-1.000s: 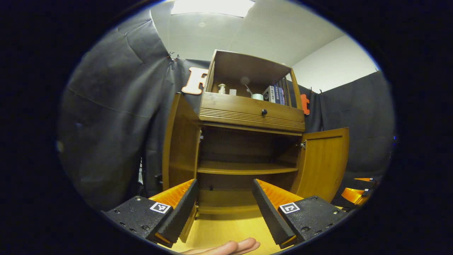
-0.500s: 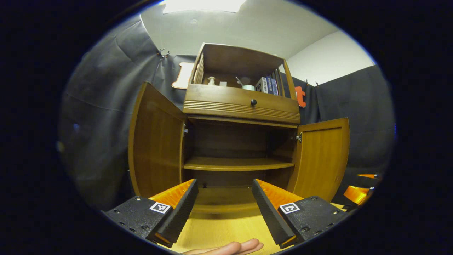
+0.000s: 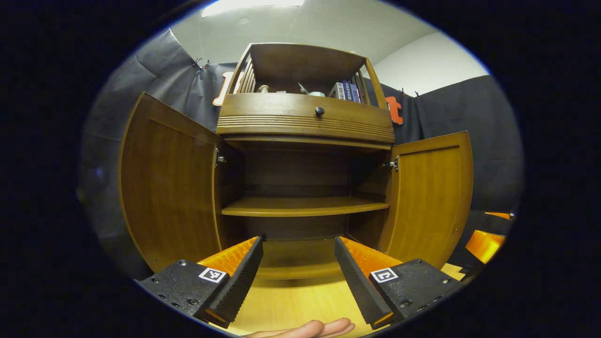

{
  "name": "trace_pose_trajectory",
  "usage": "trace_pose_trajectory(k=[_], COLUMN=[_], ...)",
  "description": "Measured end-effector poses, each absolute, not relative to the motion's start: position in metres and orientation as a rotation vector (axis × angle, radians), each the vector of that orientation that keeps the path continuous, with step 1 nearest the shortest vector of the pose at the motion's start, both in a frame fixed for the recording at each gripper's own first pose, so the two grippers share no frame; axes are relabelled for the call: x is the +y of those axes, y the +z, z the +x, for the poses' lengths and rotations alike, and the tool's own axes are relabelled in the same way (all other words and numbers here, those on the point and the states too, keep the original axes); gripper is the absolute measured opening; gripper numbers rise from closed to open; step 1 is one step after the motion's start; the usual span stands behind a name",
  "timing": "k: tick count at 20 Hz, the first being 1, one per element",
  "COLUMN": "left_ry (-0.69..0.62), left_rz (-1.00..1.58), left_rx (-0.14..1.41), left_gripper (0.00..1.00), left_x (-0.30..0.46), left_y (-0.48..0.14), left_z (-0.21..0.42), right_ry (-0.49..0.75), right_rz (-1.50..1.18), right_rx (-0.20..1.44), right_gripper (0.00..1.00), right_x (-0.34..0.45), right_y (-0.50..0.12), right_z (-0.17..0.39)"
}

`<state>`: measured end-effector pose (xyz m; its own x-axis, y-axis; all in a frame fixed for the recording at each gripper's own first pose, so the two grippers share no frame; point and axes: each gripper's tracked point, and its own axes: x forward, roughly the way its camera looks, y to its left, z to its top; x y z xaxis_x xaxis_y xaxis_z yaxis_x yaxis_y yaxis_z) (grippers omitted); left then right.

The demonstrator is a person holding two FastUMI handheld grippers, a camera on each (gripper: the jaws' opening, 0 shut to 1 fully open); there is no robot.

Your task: Open the right door of the double-door shoe cabinet with the right hand, and open the left door with the left hand.

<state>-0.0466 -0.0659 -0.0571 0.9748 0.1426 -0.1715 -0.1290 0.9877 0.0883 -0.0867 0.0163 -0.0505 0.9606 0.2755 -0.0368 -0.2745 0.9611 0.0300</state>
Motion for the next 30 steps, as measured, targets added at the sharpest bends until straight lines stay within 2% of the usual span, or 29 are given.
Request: trace_pose_trajectory(k=[1, 2, 3, 4, 5, 7, 9, 10, 14, 15, 17, 19, 20, 21, 27, 28, 30], left_ry=[0.14, 0.141, 0.142, 0.144, 0.146, 0.143, 0.138, 0.133, 0.115, 0.108, 0.088, 0.096, 0.1, 0.102, 0.119, 0.127, 0.139], left_rz=[0.073, 0.072, 0.075, 0.08, 0.08, 0.073, 0.061, 0.053, 0.051, 0.059, 0.075, 0.071, 0.073, 0.077, 0.117, 0.125, 0.132], left_rx=[0.173, 0.171, 0.176, 0.186, 0.195, 0.207, 0.195, 0.166, 0.122, 0.125, 0.109, 0.106, 0.111, 0.119, 0.132, 0.133, 0.137], left_gripper=[0.96, 0.93, 0.96, 0.96, 0.92, 0.96, 0.93, 0.96, 0.96, 0.92, 0.96, 0.96, 0.96, 0.92, 0.92, 0.96, 0.92], left_x=[-0.067, -0.069, -0.07, -0.07, -0.07, -0.069, -0.07, -0.071, -0.077, -0.078, -0.081, -0.077, -0.076, -0.075, -0.064, -0.059, -0.054], left_y=[-0.06, -0.064, -0.07, -0.077, -0.082, -0.088, -0.084, -0.076, -0.062, -0.061, -0.056, -0.058, -0.06, -0.061, -0.063, -0.061, -0.059], left_z=[-0.041, -0.035, -0.029, -0.027, -0.024, -0.024, -0.028, -0.03, -0.039, -0.04, -0.044, -0.048, -0.047, -0.047, -0.049, -0.05, -0.05], right_ry=[0.267, 0.255, 0.24, 0.23, 0.222, 0.204, 0.199, 0.196, 0.158, 0.157, 0.169, 0.171, 0.178, 0.184, 0.23, 0.238, 0.26], right_rz=[0.011, 0.003, 0.003, 0.007, 0.016, 0.042, 0.052, 0.054, 0.123, 0.128, 0.114, 0.105, 0.103, 0.103, 0.077, 0.071, 0.068], right_rx=[0.048, 0.057, 0.063, 0.067, 0.071, 0.077, 0.081, 0.084, 0.023, 0.003, -0.011, -0.004, -0.001, -0.001, -0.003, -0.001, 0.001], right_gripper=[1.0, 1.0, 1.0, 0.96, 0.99, 1.0, 0.99, 0.99, 0.99, 0.99, 0.99, 0.99, 0.96, 0.99, 1.0, 1.0, 0.99], right_x=[0.014, 0.011, 0.009, 0.006, 0.006, 0.0, -0.001, -0.002, -0.013, -0.011, -0.007, -0.007, -0.005, -0.004, 0.016, 0.019, 0.027], right_y=[-0.054, -0.058, -0.061, -0.063, -0.065, -0.069, -0.073, -0.075, -0.06, -0.056, -0.052, -0.053, -0.053, -0.054, -0.055, -0.055, -0.054], right_z=[-0.084, -0.084, -0.081, -0.08, -0.079, -0.075, -0.073, -0.073, -0.073, -0.074, -0.077, -0.079, -0.08, -0.081, -0.083, -0.083, -0.087])
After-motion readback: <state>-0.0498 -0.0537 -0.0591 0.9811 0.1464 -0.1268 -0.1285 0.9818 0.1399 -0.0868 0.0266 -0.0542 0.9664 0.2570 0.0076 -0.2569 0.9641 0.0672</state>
